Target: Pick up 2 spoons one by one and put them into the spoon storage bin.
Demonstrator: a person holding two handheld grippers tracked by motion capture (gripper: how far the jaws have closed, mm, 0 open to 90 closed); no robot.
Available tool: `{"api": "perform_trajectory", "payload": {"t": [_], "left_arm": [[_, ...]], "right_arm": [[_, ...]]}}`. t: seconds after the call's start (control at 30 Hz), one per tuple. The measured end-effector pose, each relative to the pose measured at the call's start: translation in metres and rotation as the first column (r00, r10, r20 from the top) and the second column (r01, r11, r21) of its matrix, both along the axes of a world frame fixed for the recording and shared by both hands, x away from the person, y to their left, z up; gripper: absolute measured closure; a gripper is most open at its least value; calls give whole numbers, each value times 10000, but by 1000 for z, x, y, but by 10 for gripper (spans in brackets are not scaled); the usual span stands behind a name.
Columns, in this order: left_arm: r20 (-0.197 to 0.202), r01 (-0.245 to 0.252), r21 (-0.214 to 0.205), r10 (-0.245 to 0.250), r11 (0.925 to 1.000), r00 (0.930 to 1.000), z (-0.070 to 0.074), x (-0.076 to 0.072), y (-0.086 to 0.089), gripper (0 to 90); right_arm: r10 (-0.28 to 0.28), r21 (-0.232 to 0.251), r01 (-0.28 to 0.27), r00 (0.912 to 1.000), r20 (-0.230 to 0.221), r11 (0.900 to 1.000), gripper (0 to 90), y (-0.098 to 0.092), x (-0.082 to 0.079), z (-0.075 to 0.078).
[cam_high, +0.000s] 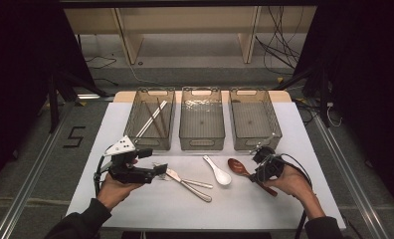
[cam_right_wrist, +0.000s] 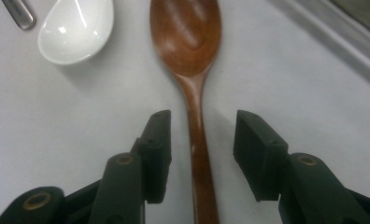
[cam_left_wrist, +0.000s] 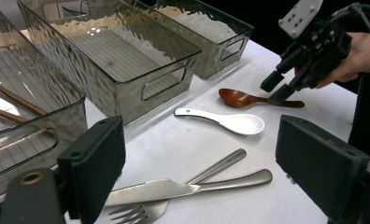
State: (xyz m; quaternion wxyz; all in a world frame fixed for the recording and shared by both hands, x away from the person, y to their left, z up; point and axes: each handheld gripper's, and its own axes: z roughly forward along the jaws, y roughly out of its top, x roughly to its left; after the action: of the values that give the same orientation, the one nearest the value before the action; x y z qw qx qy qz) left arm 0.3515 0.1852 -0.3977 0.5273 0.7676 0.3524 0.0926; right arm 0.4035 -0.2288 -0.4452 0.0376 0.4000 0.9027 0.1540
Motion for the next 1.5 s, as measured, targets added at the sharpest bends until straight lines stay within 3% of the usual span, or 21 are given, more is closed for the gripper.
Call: {"api": "perform_trajectory", "payload": {"t": [0.2,0.4,0.6,0.77,0.87,1.2,1.5], "left_arm": [[67,-10,-151,11,9999,10000,1,0,1,156],[46,-6,-141,7,9999,10000,0,-1,0,156],[32,15,-101,-15,9999,10000,0,0,1,156],[44,3,-61,-3,10000,10000,-1,0,-1,156],[73,15,-54,-14,10000,10000,-1,0,-1,156],[105,-64,-124,66,9999,9999,0,-1,1,156],[188,-89,-147,91,9999,9998,0,-1,0,156]], "right_arm": [[94,-520,-101,9999,-127,9986,515,9,1,-7],[345,-953,-353,9994,-99,9948,627,13,0,-10],[362,-943,-380,9991,-199,9948,786,14,2,-10],[264,-1138,-321,9983,-512,9930,818,18,7,-9],[276,-1188,-325,9987,-422,9924,822,20,7,-8],[285,-373,-282,9996,57,9989,824,13,1,13],[53,913,-165,9925,1220,9957,823,10,-1,35]]}}
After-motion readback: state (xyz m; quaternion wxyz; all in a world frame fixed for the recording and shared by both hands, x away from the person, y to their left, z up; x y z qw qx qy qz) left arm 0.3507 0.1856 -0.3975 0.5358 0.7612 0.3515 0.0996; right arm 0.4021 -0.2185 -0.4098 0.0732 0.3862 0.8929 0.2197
